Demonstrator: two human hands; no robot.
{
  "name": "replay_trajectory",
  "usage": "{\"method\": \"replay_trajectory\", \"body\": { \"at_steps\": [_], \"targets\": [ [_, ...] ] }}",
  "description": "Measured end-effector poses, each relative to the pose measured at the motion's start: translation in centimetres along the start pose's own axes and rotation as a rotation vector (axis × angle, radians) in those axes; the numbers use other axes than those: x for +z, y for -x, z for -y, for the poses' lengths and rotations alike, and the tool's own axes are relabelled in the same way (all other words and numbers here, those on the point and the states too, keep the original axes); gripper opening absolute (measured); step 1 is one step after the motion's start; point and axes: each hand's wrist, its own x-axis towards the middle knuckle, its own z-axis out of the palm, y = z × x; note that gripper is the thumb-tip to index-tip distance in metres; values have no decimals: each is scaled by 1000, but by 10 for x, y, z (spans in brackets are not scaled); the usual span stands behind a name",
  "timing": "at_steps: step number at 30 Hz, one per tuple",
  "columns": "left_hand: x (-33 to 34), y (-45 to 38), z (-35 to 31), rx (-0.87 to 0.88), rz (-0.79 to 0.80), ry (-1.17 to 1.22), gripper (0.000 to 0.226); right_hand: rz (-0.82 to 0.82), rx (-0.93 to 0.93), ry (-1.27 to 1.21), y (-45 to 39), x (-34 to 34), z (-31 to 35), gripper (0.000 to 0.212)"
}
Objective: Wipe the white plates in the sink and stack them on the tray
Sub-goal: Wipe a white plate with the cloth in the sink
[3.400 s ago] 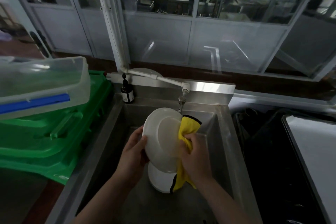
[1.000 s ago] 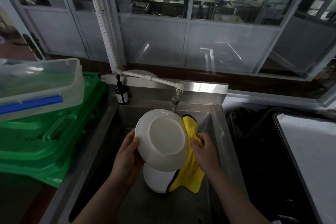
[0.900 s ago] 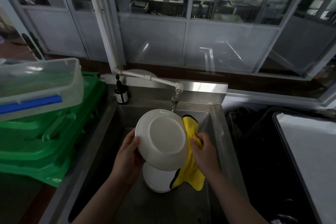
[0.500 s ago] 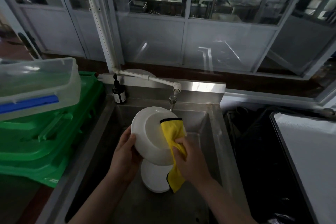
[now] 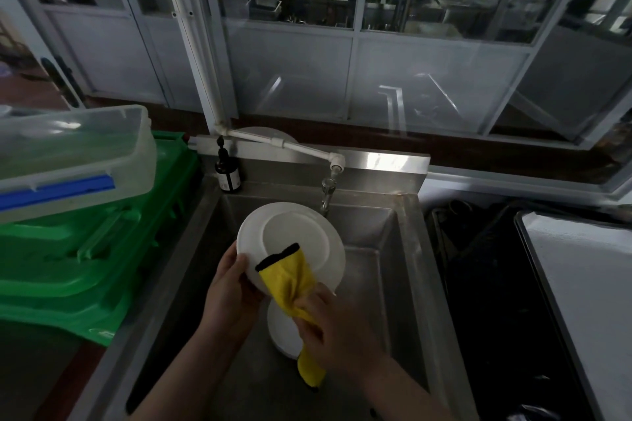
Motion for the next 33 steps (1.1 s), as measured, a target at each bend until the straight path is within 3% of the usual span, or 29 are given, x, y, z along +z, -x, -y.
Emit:
{"method": "replay_trajectory", "body": {
  "at_steps": [9,20,28,33],
  "targets": [
    [-5,-2,1,-9,3,15,33,-52,67,109,7,-3,-18,10],
    [-8,1,-1,-23,36,-84,26,-143,270,22,6,-28,-49,12],
    [-16,2,-1,-105,108,-131,33,-150,438,-188,2,-49,-68,26],
    [-13,3,6,-101,109,-123,30,-249,609,-397,9,-53,-70,34]
  ]
}}
